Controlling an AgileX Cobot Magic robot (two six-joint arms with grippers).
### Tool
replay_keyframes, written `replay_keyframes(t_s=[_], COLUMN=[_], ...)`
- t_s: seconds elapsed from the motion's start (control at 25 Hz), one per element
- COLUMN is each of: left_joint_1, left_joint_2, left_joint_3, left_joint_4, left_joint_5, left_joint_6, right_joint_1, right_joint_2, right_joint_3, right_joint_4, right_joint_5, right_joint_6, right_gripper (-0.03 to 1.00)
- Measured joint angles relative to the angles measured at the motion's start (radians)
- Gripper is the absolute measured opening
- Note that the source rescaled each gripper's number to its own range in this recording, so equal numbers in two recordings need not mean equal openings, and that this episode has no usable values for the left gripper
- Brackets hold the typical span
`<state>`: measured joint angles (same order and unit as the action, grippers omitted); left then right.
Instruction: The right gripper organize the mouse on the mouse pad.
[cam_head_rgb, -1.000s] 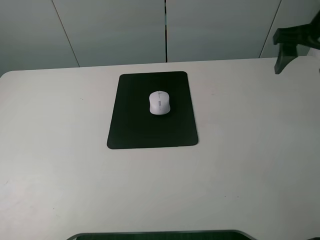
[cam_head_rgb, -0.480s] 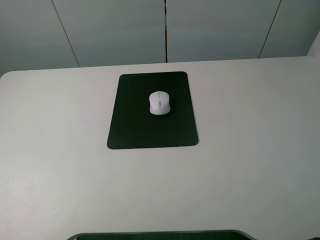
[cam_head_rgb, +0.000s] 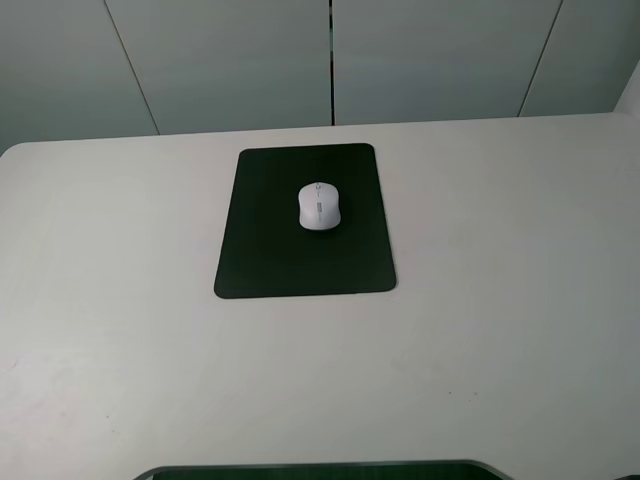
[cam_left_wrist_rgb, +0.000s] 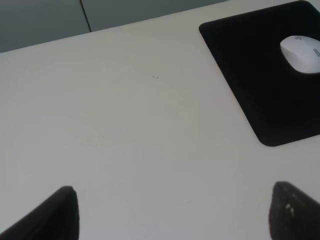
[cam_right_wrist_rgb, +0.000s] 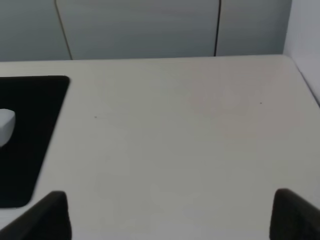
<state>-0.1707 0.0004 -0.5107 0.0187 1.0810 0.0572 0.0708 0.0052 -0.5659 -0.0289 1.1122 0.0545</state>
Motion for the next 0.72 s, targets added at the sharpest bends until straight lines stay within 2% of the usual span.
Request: replay_keyframes(t_s=[0.2, 0.72], left_joint_1=[0.000, 0.000], left_joint_2=[0.000, 0.000], left_joint_3=[0.000, 0.000], left_joint_4=[0.000, 0.000], left_joint_5=[0.000, 0.000], left_joint_6=[0.000, 0.000], right_joint_1=[0.008, 0.009], right_joint_2=[-0.002, -0.007], right_joint_3=[0.055, 0.062], right_joint_4=[0.066, 0.073], right_joint_5=[-0.004, -0.015], right_joint_6=[-0.021, -0.025], right_gripper=[0.60, 0.60])
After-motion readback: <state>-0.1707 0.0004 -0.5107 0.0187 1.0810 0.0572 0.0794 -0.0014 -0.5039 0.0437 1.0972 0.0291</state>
